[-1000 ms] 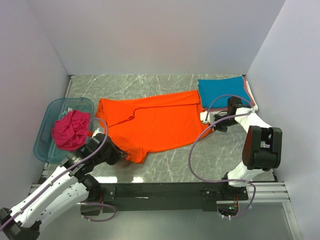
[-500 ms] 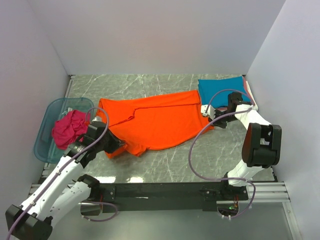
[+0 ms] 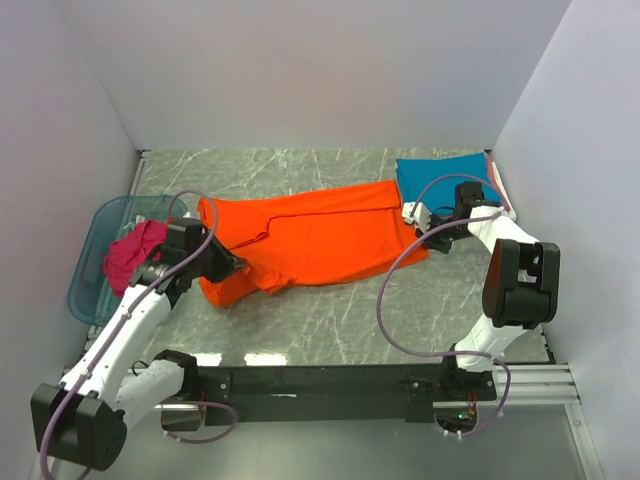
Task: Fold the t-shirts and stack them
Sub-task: Fold the tshirt
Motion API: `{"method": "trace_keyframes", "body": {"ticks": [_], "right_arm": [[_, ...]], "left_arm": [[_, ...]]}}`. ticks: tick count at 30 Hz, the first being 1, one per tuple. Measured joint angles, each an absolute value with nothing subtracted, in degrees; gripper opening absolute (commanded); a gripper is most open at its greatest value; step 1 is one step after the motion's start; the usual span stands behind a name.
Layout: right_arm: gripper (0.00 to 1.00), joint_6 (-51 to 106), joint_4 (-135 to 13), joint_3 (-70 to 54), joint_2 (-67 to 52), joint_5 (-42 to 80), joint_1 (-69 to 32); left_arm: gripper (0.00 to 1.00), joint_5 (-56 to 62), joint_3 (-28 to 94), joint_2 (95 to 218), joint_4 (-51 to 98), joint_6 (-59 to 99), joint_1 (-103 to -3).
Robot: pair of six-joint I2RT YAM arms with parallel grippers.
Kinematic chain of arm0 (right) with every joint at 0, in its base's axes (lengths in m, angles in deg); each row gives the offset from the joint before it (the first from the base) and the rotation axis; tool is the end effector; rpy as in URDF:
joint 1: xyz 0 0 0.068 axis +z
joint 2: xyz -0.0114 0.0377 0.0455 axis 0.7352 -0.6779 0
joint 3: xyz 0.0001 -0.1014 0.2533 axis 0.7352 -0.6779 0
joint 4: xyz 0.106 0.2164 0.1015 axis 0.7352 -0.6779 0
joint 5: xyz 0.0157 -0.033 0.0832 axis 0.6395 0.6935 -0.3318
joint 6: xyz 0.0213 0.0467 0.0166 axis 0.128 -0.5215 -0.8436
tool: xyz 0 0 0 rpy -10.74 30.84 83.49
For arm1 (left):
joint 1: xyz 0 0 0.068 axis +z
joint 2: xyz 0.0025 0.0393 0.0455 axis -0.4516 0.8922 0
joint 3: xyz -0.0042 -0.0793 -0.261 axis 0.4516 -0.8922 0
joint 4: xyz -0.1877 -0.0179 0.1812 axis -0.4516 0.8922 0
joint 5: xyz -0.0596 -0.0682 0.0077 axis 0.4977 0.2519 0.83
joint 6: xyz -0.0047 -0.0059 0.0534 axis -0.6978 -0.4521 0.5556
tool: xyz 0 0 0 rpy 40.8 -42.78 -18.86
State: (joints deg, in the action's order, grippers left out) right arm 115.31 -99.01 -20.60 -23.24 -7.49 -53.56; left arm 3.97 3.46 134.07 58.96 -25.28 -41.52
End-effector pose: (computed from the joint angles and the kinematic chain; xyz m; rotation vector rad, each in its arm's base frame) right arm 0.3202 -0.0149 0.1903 -1.6092 1.9163 0.2864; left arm 0.1833 -0.0538 0.2636 -0.8124 2.3234 -0.7775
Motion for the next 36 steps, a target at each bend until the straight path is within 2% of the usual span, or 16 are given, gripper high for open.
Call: {"method": "trace_keyframes", "body": {"ticks": [22, 36], "right_arm": [[0.00, 109.6, -94.4, -20.6, -24.8, -7.0, -53.6], [0.00, 106.3, -92.5, -20.6, -26.8, -5.8, -53.6]], "left_arm": [[0.00, 12.1, 12.9, 152.2, 50.5, -13.8, -37.2], [0.00, 13.8, 17.8, 159.8, 48.7, -11.7, -34.4]]}}
